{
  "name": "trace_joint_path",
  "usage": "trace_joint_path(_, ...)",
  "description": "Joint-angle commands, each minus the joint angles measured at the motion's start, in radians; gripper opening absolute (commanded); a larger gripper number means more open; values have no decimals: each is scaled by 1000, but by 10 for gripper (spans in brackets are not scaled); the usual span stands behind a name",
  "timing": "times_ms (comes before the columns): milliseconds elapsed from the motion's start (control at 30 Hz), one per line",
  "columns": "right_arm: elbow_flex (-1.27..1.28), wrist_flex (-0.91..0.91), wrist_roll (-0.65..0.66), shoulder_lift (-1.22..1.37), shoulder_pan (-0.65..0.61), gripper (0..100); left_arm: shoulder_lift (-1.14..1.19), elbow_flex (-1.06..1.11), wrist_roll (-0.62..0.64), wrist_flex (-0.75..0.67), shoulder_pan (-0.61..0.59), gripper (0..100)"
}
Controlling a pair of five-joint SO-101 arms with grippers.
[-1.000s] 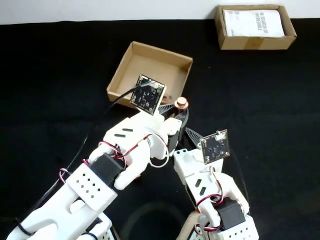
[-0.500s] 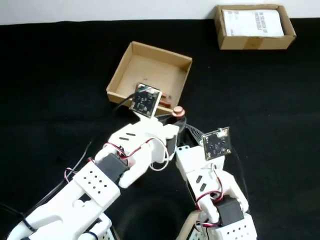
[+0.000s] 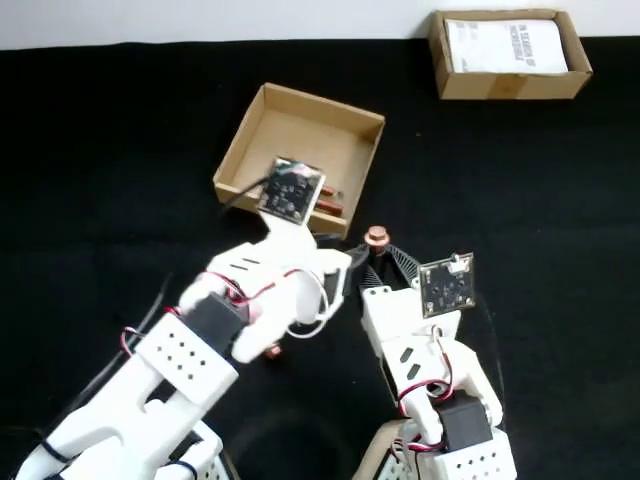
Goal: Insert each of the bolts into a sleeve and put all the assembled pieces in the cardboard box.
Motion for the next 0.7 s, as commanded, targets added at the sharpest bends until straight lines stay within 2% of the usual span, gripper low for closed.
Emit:
trace_joint_path(0,-22,-39,-2,1,28,7,-1,-162,-5,233,-13,220)
trace_joint_path(167,-27,-39,-6,1,50,7,-1,-367,-6,466,-19,204)
trace_joint_path(233,-28,-39,-8,2,85,7,-1,-426,-6,532,-21,152)
trace_joint_path(333,-68,-39,-8,4,154,7,-1,-487,-6,614,-21,18)
trace_joint_path(400,-120,-39,-2,8,182,7,-2,-503,-6,663,-41,20)
trace_joint_path(567,-346,-39,-2,249,185,7,-71,-463,-8,675,-229,9)
trace_joint_path(667,-545,-39,-2,504,183,7,-125,-418,-18,588,-386,9)
